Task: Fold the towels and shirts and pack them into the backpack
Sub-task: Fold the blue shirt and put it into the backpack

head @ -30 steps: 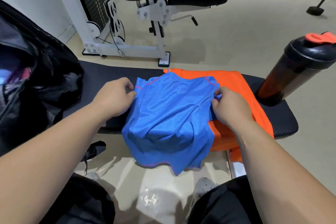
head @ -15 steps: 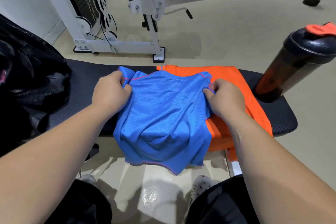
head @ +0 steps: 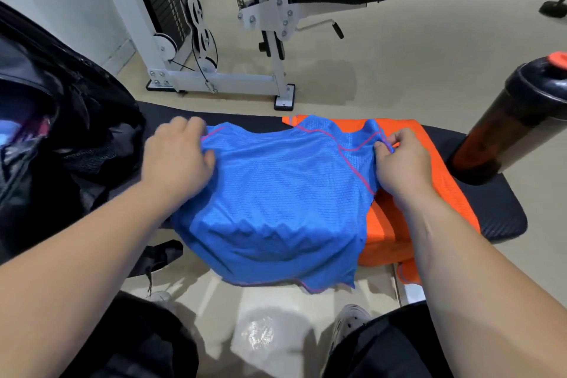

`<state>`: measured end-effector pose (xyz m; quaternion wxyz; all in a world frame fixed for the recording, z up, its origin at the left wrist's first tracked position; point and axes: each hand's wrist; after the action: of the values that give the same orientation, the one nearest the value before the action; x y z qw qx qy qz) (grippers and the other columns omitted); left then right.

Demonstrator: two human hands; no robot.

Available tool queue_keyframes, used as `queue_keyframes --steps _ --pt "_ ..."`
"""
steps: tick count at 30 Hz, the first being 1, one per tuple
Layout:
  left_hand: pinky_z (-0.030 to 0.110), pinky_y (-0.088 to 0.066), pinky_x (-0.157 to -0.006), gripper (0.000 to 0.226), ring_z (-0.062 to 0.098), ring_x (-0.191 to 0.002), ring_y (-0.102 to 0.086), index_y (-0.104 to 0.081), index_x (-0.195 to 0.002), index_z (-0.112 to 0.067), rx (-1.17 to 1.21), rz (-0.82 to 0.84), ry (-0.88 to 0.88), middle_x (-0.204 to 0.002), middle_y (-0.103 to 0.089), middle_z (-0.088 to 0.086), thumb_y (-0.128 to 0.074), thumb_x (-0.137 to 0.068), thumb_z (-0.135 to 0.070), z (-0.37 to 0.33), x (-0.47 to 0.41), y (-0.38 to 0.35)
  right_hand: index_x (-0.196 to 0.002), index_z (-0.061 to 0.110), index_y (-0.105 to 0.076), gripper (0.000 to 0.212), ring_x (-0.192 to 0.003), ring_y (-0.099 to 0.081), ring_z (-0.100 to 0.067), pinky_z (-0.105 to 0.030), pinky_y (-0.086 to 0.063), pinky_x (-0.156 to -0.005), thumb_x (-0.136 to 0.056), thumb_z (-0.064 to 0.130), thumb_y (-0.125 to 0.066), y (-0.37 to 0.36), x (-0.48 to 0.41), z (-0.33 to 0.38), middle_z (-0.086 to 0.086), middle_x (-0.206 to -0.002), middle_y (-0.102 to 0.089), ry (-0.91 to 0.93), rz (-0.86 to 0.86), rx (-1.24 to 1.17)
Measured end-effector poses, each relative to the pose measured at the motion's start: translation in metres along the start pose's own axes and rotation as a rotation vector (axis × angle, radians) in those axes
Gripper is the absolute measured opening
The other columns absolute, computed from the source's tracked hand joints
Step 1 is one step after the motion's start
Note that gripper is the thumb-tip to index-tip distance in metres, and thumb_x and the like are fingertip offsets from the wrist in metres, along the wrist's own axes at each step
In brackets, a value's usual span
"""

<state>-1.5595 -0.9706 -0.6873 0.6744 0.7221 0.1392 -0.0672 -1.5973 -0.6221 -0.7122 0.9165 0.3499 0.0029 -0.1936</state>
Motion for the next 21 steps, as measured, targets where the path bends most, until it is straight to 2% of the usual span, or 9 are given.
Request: queue_keyframes --steps 2,4,7,9,12,17,19,21 --pt "0.049 -0.047 -0.094 0.049 0.039 -0.114 -0.055 -0.056 -0.128 -0.019 0.12 0.095 -0.131 -0.124 -0.059 0.011 -0.064 -0.086 -0.044 -0.036 0.007 0.003 -0.09 0.014 -0.053 0.012 -0.074 -0.058 -0.034 -0.042 -0.043 -0.065 -0.092 0.023 -0.06 0.003 -0.001 -0.001 -0.012 -0.077 -0.065 -0.01 -0.005 -0.018" --pt "0.049 -0.039 -0.108 0.07 0.034 -0.132 -0.046 -0.046 -0.145 -0.024 0.203 0.236 -0.249 -0.144 -0.051 0.008 -0.051 -0.086 -0.061 -0.072 0.015 0.001 -0.09 0.012 -0.053 0.013 -0.075 -0.055 -0.032 -0.038 -0.036 -0.063 -0.094 0.023 -0.059 0.01 -0.001 -0.003 -0.008 -0.076 -0.061 -0.023 -0.023 -0.019" --pt "0.058 -0.016 -0.122 0.086 0.029 -0.153 -0.016 -0.02 -0.158 -0.034 0.149 0.394 -0.363 -0.168 -0.015 0.002 -0.037 -0.087 -0.078 -0.114 0.019 -0.014 -0.093 0.01 -0.054 0.014 -0.077 -0.051 -0.028 -0.034 -0.027 -0.063 -0.095 0.023 -0.058 0.022 -0.003 -0.008 -0.005 -0.079 -0.059 -0.049 -0.064 -0.005" --pt "0.063 -0.003 -0.121 0.091 0.028 -0.156 0.002 -0.007 -0.16 -0.038 0.116 0.47 -0.375 -0.17 0.003 -0.005 -0.031 -0.085 -0.084 -0.134 0.016 -0.027 -0.094 0.01 -0.054 0.015 -0.08 -0.051 -0.027 -0.032 -0.028 -0.066 -0.095 0.025 -0.058 0.032 -0.004 -0.014 -0.004 -0.082 -0.059 -0.077 -0.084 0.013" --pt "0.068 0.006 -0.118 0.098 0.029 -0.154 0.016 0.003 -0.159 -0.042 0.102 0.553 -0.352 -0.168 0.016 -0.009 -0.021 -0.078 -0.092 -0.15 0.009 -0.048 -0.094 0.011 -0.055 0.016 -0.081 -0.052 -0.026 -0.032 -0.031 -0.067 -0.095 0.026 -0.058 0.044 -0.005 -0.023 0.0 -0.078 -0.057 -0.111 -0.078 0.028" --pt "0.07 0.008 -0.116 0.111 0.028 -0.154 0.019 0.009 -0.157 -0.046 0.072 0.541 -0.365 -0.166 0.02 -0.012 -0.017 -0.064 -0.101 -0.152 0.005 -0.061 -0.096 0.019 -0.058 0.012 -0.076 -0.056 -0.02 -0.035 -0.042 -0.068 -0.089 0.026 -0.065 0.046 -0.006 -0.031 0.011 -0.077 -0.055 -0.141 -0.053 -0.054" --pt "0.07 0.007 -0.116 0.113 0.027 -0.154 0.019 0.009 -0.157 -0.046 0.063 0.53 -0.38 -0.166 0.021 -0.012 -0.018 -0.062 -0.102 -0.149 0.004 -0.061 -0.104 0.021 -0.062 0.02 -0.07 -0.057 -0.015 -0.038 -0.05 -0.072 -0.086 0.019 -0.067 0.043 -0.007 -0.028 0.009 -0.076 -0.058 -0.131 -0.003 -0.117" --pt "0.069 0.006 -0.117 0.114 0.027 -0.154 0.019 0.01 -0.157 -0.046 0.056 0.524 -0.395 -0.166 0.021 -0.012 -0.018 -0.062 -0.102 -0.147 0.003 -0.06 -0.108 0.022 -0.066 0.027 -0.074 -0.063 -0.015 -0.039 -0.055 -0.076 -0.084 0.012 -0.063 0.041 -0.007 -0.02 0.007 -0.081 -0.066 -0.08 0.047 -0.149"
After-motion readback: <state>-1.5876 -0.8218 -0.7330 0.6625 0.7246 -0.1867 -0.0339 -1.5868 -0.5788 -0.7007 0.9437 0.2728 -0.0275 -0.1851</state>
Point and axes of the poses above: each hand's wrist, its own x-axis away from the middle knuckle, its own y-axis out of the back of the hand, z = x × y
